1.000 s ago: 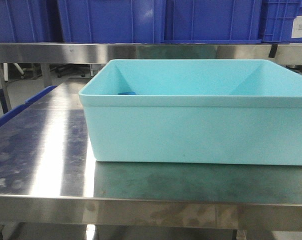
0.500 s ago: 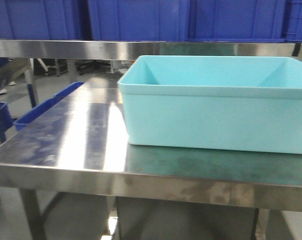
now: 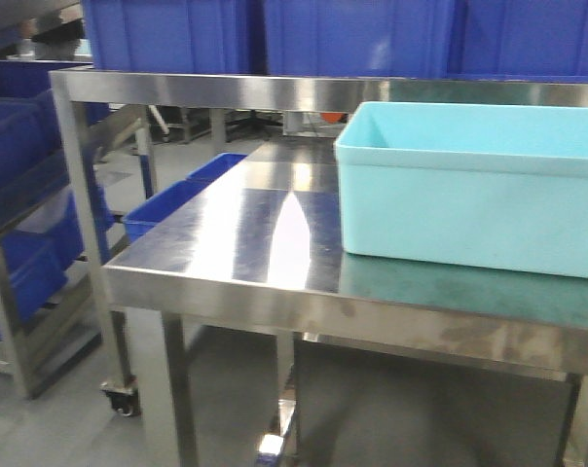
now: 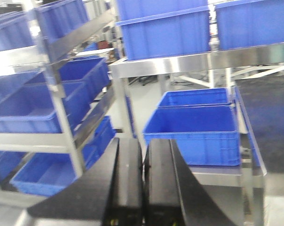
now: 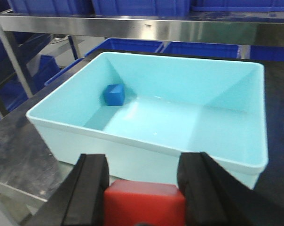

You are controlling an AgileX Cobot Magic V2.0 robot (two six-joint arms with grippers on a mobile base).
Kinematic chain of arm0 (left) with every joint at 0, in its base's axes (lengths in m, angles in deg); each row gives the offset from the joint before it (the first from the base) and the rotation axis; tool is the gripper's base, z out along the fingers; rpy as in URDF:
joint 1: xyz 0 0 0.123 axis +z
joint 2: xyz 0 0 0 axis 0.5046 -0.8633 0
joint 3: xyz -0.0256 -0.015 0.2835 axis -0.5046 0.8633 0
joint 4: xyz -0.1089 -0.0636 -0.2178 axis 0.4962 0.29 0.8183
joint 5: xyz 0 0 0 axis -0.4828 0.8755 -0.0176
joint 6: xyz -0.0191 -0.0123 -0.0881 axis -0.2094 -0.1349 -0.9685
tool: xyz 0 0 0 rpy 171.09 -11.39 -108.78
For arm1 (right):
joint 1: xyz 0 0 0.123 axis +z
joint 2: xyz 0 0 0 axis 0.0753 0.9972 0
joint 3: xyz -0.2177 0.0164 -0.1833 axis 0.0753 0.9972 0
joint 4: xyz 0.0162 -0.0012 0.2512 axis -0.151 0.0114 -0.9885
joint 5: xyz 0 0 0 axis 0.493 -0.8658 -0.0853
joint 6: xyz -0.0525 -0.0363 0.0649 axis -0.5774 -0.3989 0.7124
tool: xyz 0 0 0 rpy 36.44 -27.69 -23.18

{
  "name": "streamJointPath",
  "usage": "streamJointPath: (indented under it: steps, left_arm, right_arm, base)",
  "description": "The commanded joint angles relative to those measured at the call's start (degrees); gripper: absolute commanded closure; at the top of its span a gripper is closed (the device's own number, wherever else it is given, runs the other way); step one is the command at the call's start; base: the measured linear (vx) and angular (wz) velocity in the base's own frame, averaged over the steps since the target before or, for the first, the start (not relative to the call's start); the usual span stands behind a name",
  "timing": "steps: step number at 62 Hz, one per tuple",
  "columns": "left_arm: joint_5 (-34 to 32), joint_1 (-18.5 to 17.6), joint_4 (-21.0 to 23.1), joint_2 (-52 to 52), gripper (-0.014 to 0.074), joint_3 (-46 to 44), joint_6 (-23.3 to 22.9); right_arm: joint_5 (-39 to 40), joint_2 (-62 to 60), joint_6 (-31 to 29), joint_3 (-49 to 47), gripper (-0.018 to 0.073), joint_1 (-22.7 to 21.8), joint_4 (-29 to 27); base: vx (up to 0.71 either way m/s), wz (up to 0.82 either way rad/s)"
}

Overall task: Pick red cube and place on left shelf
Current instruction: 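Drive the base away from the table, turning toward the open floor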

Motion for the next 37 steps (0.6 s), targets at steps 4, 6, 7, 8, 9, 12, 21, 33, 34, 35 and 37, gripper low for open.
streamJointPath:
  steps: [4,6,7,8,9,12,21,33,34,35,37]
  left_arm:
    - [-5.1,-0.4,0.3,0.0,0.0491,1.3,0.0]
    - [-5.1,-0.4,0.3,0.0,0.0491,1.3,0.0]
    - [-5.1,-0.4,0.3,0.0,0.0491,1.3,0.0]
    - [-5.1,-0.4,0.3,0.0,0.0491,1.3,0.0]
    - [-5.1,-0.4,0.3,0.0,0.0491,1.3,0.0]
    - [-5.1,-0.4,0.3,0.0,0.0491,1.3,0.0]
    - [-5.1,-0.4,0.3,0.0,0.0491,1.3,0.0]
    - [-5.1,-0.4,0.3,0.0,0.0491,1.3,0.0]
    - [-5.1,-0.4,0.3,0.0,0.0491,1.3,0.0]
    - [-5.1,-0.4,0.3,0.0,0.0491,1.3,0.0]
    - [-5.1,-0.4,0.3,0.0,0.0491,1.3,0.0]
  right_arm:
    - [4.6,0.1,-0.4,-1.7,0.0503,0.1,0.4]
    - [4.6,0.1,-0.4,-1.7,0.0503,0.1,0.4]
    - [4.6,0.1,-0.4,-1.7,0.0503,0.1,0.4]
    - [4.6,0.1,-0.4,-1.7,0.0503,0.1,0.4]
    - [4.6,0.1,-0.4,-1.7,0.0503,0.1,0.4]
    - [4.6,0.1,-0.4,-1.7,0.0503,0.1,0.4]
    - [4.6,0.1,-0.4,-1.7,0.0503,0.1,0.4]
    - [4.6,0.1,-0.4,-1.7,0.0503,0.1,0.4]
    - [4.6,0.1,-0.4,-1.7,0.0503,0.1,0.4]
    - [4.6,0.1,-0.4,-1.7,0.0503,0.1,0.4]
    - [4.6,0.1,-0.4,-1.7,0.0503,0.1,0.4]
  base:
    - [-0.13,0.18]
    - [-0.08,0.4]
    - [-0.06,0.35]
    - [-0.03,0.19]
    - [-0.03,0.19]
    - [-0.09,0.3]
    - [-0.09,0.33]
    - [-0.09,0.37]
    - [-0.12,0.24]
    - [-0.05,0.22]
    - [-0.06,0.35]
